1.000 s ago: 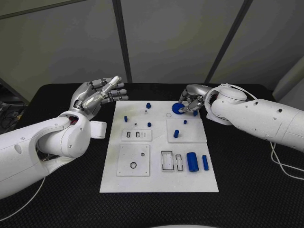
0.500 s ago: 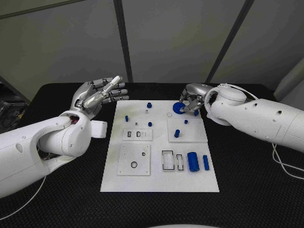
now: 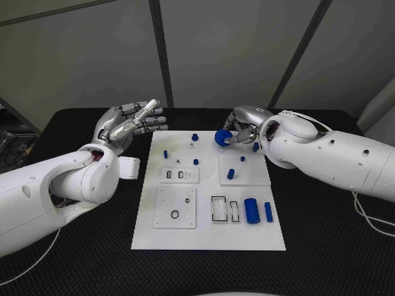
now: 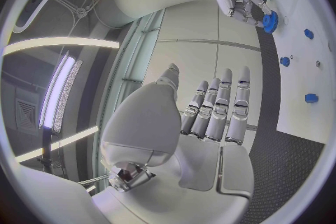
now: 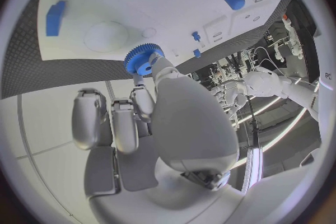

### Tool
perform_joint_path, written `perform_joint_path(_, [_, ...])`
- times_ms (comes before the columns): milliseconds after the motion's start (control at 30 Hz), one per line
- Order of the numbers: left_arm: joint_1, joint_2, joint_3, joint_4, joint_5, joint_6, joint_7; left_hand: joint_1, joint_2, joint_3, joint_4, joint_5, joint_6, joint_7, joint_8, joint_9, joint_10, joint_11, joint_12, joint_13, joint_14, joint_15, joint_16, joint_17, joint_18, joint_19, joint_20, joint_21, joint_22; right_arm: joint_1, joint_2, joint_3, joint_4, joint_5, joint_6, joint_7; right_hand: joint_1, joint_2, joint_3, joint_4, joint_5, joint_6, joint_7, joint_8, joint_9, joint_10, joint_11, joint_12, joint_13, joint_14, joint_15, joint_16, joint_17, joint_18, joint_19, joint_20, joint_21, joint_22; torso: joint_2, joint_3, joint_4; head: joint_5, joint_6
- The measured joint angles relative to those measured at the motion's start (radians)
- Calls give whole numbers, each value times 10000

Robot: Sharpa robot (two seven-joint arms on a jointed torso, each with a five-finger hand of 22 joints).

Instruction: Assemble the parts on the task board

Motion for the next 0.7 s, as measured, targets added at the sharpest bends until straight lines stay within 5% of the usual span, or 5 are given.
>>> perform_joint_path(300, [0, 6, 0, -27, 0, 0, -8, 0, 0, 0, 0, 0, 0, 0, 0, 0, 0, 0, 0, 0, 0, 0, -39, 0, -1, 0, 0, 0, 1, 1, 538, 2, 316, -528, -570, -153, 61, -62, -1, 0, 0, 14, -18, -6, 0, 0, 0, -2, 9, 0, 1, 0, -1, 1, 0, 0, 39, -1, 2, -9, 1, 27, -42])
perform_joint_path(700, [0, 64, 0, -70, 0, 1, -13, 0, 0, 0, 0, 0, 0, 0, 1, 0, 0, 0, 0, 0, 0, 0, -38, 0, 0, 0, 0, 0, 2, -79, 1621, -15, -438, -977, -774, -421, 30, -32, 33, 22, -8, 24, -38, -85, 0, -1, 1, -3, -6, 0, 1, -1, -1, 2, -1, 0, 39, -2, 5, -14, 20, 35, -42])
